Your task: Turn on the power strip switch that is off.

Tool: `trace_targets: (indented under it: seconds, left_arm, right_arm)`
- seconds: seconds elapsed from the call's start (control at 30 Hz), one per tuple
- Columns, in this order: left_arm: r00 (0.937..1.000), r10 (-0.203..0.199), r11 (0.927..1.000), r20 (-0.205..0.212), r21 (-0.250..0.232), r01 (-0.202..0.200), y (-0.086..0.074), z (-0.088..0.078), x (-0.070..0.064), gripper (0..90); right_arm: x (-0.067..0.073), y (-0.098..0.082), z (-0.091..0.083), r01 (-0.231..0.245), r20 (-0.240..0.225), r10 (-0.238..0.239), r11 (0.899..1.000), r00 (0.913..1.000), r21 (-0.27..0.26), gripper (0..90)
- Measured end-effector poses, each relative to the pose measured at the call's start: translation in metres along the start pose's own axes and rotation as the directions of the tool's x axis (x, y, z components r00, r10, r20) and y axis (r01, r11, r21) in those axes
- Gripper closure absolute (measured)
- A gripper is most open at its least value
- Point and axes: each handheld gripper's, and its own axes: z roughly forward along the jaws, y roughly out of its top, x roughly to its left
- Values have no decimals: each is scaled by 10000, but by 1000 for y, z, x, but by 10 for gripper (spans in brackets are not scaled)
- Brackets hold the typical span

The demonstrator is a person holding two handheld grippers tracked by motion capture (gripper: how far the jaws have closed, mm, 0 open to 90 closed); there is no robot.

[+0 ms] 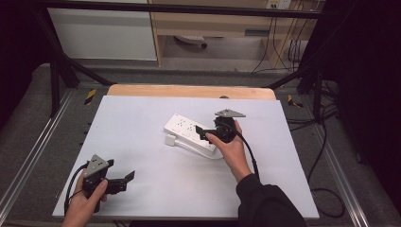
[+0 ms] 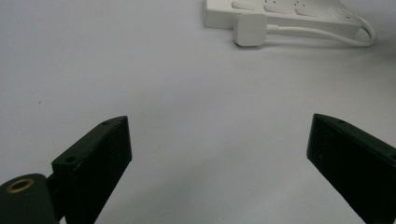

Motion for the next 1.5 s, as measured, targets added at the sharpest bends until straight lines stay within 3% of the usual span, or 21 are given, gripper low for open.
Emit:
trace_targets:
  seconds: [0.33, 0.57, 1.1, 1.5]
  left_arm:
    - [10000, -3, 10000, -18, -10, 3, 0, 0, 0, 66]
    - [10000, -13, 10000, -23, -16, 13, 0, 0, 0, 66]
    - [10000, -1, 10000, -17, -22, 1, -1, -1, 0, 66]
    - [10000, -88, 9999, 16, -79, 88, -1, -2, -1, 67]
  right_arm:
    - [-12, -6, -17, -188, -3, 188, 9995, 9998, -238, 60]
    - [-24, -12, -41, -132, -15, 132, 9988, 9999, -468, 67]
    - [-61, -50, -113, -395, 463, 437, 9953, 9980, -889, 70]
    - [-79, -90, -155, -162, 1039, 255, 9959, 9943, -895, 67]
